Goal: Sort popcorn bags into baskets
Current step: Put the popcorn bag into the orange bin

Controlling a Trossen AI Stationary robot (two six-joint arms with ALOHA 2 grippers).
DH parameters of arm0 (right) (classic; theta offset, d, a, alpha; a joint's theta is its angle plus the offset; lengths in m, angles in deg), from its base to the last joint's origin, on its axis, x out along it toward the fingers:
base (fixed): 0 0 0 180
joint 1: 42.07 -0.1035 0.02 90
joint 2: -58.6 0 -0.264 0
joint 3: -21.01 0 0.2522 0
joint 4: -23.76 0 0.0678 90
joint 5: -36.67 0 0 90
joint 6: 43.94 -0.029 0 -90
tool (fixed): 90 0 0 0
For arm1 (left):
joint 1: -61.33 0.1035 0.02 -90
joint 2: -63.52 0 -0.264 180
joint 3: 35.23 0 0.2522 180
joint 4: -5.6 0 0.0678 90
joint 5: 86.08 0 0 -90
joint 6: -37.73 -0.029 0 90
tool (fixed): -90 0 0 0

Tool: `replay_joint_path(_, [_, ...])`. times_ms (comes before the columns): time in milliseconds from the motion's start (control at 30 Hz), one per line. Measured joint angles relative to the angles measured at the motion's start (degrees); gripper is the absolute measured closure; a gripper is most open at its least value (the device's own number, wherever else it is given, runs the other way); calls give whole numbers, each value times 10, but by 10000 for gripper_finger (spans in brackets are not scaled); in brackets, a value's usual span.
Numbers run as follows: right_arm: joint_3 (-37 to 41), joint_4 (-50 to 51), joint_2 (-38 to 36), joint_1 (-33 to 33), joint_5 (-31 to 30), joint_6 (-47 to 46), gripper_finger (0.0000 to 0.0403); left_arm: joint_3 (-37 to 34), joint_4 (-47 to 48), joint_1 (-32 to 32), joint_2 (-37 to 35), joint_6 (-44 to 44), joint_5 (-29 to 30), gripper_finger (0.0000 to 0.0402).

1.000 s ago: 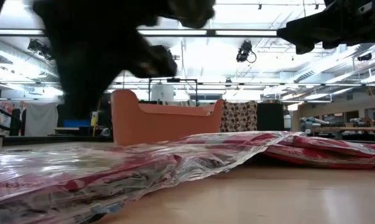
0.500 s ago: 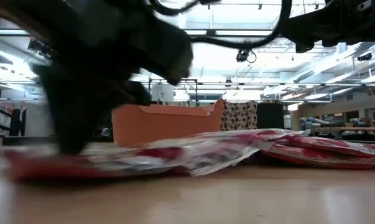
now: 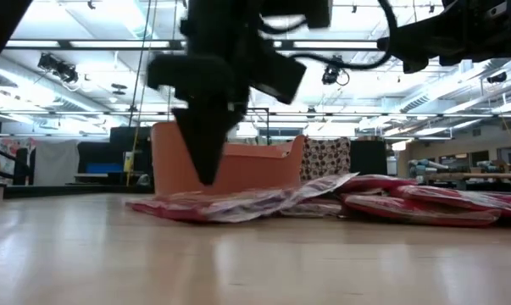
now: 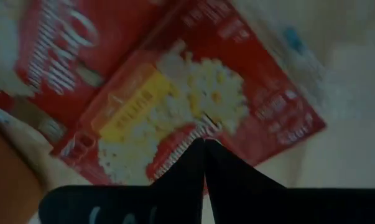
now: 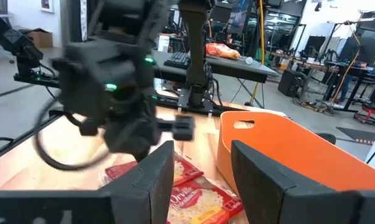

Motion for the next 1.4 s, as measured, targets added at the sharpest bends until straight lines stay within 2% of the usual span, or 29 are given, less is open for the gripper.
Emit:
replay_joint_path(167, [0, 3, 0, 0, 0, 0, 239, -22, 14, -47, 1, 57, 71, 342])
replay_joint_path(400, [0, -1, 0, 0, 0, 0, 239, -53, 42, -112, 1, 59, 165, 230])
replay_joint_path(500, [0, -1, 0, 0, 0, -2, 239, -71, 42, -131, 0, 36, 177, 195])
replay_joint_path(600, [0, -1, 0, 0, 0, -2, 239, -97, 34, -139, 0, 29, 176, 184])
replay_joint_path(767, [0, -1, 0, 0, 0, -2, 239, -138, 21, -133, -2, 28, 200, 200])
replay_joint_path(1000, [0, -1, 0, 0, 0, -2, 239, -154, -8, -109, -4, 15, 222, 248])
replay_joint_path(1133, [0, -1, 0, 0, 0, -2, 239, -154, -35, -96, -5, -16, 208, 292])
replay_joint_path(1300, [0, -1, 0, 0, 0, -1, 239, -150, -47, -81, -5, 1, 187, 374])
replay_joint_path(1400, [0, -1, 0, 0, 1, -1, 239, -123, -19, -74, -1, 15, 167, 391])
